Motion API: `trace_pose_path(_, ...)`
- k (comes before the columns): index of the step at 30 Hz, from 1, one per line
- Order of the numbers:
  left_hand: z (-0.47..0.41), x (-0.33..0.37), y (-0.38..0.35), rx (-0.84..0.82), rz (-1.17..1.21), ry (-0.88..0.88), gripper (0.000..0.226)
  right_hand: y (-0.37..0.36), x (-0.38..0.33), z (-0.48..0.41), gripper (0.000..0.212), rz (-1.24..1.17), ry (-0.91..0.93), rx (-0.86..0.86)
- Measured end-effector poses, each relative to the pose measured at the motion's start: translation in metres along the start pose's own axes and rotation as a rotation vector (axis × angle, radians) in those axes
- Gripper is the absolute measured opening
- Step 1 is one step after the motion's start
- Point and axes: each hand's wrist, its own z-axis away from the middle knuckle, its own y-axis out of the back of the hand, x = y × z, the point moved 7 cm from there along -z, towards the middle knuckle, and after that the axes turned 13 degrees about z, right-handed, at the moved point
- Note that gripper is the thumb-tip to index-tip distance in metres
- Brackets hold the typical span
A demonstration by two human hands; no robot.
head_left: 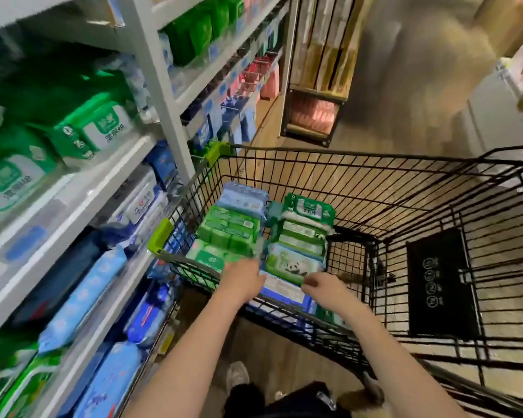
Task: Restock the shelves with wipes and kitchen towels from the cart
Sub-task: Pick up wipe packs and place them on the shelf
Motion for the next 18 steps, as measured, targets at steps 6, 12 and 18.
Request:
trace_pose_path(6,-0.061,-0.001,-0.031,-0.308,0.06,0.132,0.046,-0.041,0.04,-0.052,0.047,-0.006,-0.13,-0.319)
trace_pose_path(12,-0.097,-0.026,-0.057,-0.449,0.019,0.326,0.057,-0.087,0.07,-0.088,0.034,-0.105,-0.241,-0.419)
trace_pose_path(18,-0.108,-0.046,-0.078,-0.562,0.043,0.435,0.051,-0.123,0.095,-0.097,0.039,-0.606,-0.484,-0.39)
